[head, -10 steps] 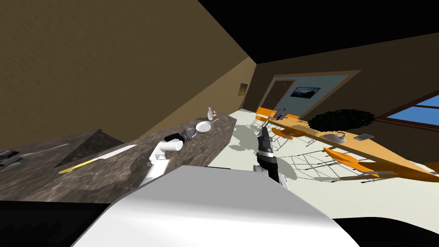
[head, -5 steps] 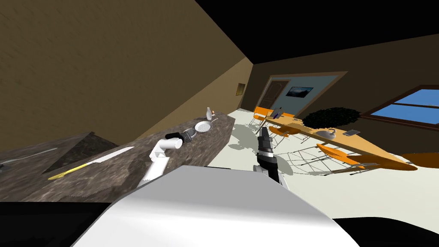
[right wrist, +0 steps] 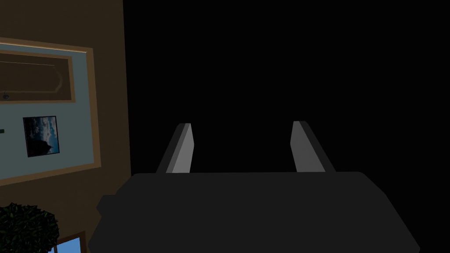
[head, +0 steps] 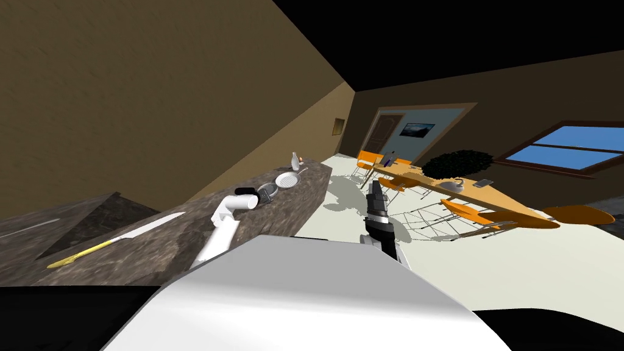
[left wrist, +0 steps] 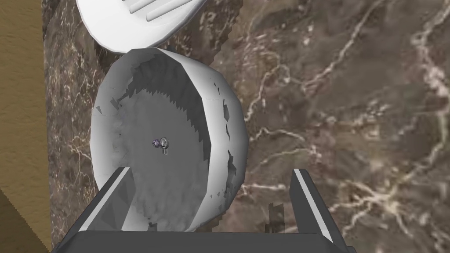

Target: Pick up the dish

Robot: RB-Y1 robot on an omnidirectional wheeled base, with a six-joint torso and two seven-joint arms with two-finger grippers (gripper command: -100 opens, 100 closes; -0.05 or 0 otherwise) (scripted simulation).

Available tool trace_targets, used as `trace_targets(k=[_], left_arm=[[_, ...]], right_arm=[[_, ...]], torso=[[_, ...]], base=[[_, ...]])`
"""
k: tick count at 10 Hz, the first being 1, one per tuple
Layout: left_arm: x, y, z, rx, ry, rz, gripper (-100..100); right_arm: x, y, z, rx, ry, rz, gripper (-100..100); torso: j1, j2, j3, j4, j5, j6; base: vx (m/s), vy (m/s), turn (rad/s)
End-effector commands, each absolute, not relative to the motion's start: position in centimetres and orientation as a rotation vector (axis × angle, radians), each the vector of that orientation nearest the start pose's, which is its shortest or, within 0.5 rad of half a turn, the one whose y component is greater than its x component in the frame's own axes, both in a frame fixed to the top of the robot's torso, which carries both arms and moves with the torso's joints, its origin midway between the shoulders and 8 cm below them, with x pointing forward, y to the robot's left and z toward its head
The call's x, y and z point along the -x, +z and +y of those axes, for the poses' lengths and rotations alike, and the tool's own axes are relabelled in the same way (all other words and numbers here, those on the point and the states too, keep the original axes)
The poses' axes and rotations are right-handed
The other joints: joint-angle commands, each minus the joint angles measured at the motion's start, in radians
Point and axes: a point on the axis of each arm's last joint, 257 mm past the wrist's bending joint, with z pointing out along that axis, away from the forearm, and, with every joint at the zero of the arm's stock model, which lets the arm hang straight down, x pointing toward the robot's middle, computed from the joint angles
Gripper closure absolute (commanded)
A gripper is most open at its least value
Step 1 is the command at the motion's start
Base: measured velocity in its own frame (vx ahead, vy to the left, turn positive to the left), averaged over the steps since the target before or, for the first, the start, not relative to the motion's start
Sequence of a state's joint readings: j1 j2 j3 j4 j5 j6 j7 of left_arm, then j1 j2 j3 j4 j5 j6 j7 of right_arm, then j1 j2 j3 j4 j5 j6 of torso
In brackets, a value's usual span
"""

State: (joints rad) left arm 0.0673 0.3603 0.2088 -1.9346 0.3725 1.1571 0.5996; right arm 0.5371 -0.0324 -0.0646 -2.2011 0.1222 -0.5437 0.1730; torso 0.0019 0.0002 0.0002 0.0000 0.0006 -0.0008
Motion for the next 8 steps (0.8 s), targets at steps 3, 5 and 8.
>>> trace_targets(k=[3, 5, 8], left_arm=[[-42.7, -30.9, 38.2, 2.423, -0.815, 1.114, -100], [-42.3, -31.1, 38.6, 2.455, -0.778, 1.11, -100], [-42.2, -31.1, 38.7, 2.463, -0.767, 1.109, 0]], right_arm=[[-34.7, -1.5, -29.0, -0.525, 0.979, 0.796, 0], [-34.7, -1.5, -29.0, -0.525, 0.979, 0.796, 0], [-34.7, -1.5, -29.0, -0.525, 0.979, 0.796, 0]], torso=[[-0.001, 0.0, 0.0, 0.0, 0.0, 0.0], [0.0, 0.0, 0.0, 0.0, 0.0, 0.0], [-0.001, -0.001, 0.0, 0.0, 0.0, 0.0]], base=[[-0.014, 0.017, -0.061], [-0.015, 0.021, -0.088], [-0.007, 0.008, -0.024]])
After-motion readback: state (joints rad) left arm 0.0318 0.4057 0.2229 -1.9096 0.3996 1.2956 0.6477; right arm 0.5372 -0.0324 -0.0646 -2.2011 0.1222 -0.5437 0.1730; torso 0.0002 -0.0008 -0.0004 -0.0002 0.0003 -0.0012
